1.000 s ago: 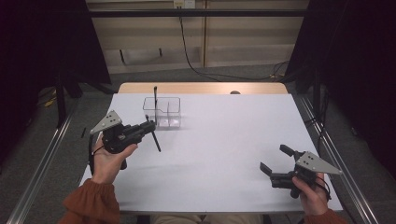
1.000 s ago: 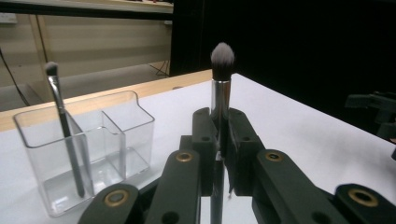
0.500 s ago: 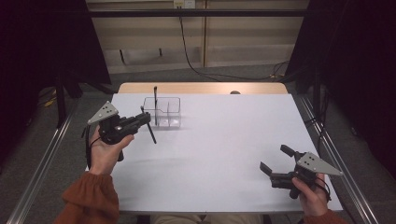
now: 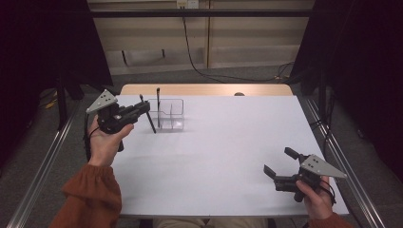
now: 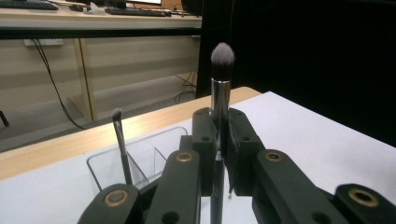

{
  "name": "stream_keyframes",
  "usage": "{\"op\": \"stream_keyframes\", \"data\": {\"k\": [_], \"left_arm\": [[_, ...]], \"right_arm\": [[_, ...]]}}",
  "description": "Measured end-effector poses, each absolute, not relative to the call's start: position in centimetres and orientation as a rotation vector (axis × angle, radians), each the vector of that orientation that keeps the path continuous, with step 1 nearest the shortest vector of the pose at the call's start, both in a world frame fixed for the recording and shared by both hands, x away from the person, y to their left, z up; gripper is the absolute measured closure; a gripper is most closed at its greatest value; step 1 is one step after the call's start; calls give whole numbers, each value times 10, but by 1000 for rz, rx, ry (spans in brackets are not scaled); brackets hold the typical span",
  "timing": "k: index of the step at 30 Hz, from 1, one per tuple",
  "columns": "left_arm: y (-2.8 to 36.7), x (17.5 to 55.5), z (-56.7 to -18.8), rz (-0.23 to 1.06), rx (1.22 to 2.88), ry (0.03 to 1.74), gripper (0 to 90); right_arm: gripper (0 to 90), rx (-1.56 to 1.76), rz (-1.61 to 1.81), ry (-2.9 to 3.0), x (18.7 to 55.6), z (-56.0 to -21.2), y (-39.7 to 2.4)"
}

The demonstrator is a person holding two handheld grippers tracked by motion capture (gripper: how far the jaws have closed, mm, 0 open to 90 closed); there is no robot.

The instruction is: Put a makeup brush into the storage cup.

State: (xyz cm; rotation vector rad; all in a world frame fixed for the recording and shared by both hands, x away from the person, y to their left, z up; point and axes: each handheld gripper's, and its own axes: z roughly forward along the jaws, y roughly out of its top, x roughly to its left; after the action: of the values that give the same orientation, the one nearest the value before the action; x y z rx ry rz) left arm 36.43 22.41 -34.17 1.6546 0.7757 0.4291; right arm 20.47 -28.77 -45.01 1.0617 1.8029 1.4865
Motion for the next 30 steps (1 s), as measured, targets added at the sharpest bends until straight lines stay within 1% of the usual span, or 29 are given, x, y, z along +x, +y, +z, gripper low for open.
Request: {"op": "stream_keyframes", "data": {"k": [6, 14, 30], "left_arm": [[223, 378, -333, 452, 1644, 783, 837], [222, 393, -334, 468, 1649, 804, 837], [220, 423, -324, 550, 1627, 852, 838]], "right_arm": [[0, 1060, 1488, 1802, 205, -450, -288], [0, 1061, 1491, 1799, 204, -450, -287], [0, 1057, 1498, 1803, 203, -450, -285]]}}
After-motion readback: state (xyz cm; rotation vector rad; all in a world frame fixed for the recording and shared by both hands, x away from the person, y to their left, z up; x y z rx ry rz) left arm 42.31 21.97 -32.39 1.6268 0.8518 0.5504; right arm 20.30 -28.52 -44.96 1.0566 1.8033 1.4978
